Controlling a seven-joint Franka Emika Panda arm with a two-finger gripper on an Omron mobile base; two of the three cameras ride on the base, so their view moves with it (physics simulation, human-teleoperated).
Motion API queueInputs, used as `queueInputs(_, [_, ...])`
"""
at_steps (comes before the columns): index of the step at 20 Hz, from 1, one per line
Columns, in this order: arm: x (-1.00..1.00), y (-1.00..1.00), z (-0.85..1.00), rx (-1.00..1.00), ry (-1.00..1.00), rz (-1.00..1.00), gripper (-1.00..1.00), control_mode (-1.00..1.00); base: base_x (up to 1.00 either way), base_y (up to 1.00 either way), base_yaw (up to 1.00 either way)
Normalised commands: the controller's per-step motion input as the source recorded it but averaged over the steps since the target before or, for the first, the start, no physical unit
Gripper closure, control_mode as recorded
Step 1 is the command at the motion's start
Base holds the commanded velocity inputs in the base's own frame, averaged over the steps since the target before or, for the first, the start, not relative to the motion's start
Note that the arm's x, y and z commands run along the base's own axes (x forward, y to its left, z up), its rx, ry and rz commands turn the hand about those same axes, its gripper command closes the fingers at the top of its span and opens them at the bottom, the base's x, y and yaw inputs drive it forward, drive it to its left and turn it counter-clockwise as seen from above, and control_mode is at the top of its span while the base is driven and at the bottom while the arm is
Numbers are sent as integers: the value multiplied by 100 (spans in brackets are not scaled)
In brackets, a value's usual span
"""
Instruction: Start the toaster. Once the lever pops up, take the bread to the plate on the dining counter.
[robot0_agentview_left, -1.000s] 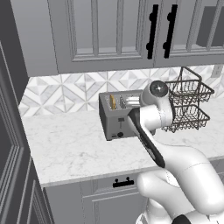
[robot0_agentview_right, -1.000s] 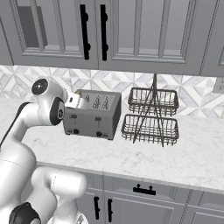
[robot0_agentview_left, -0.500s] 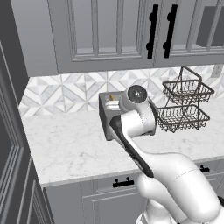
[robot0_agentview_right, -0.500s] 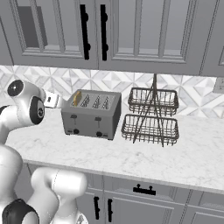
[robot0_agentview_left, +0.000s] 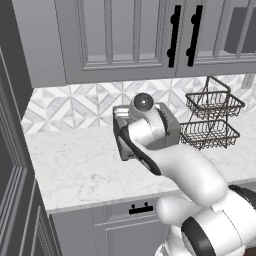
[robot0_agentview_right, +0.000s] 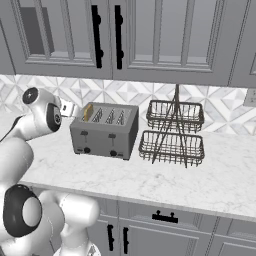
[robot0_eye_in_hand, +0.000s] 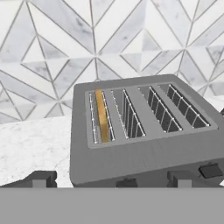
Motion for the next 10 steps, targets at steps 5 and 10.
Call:
queueInputs(5, [17, -17, -23, 0, 9, 2, -100, -100, 0, 0, 0])
queueInputs(10, [3, 0, -39, 0, 4, 0, -100, -100, 0, 0, 0])
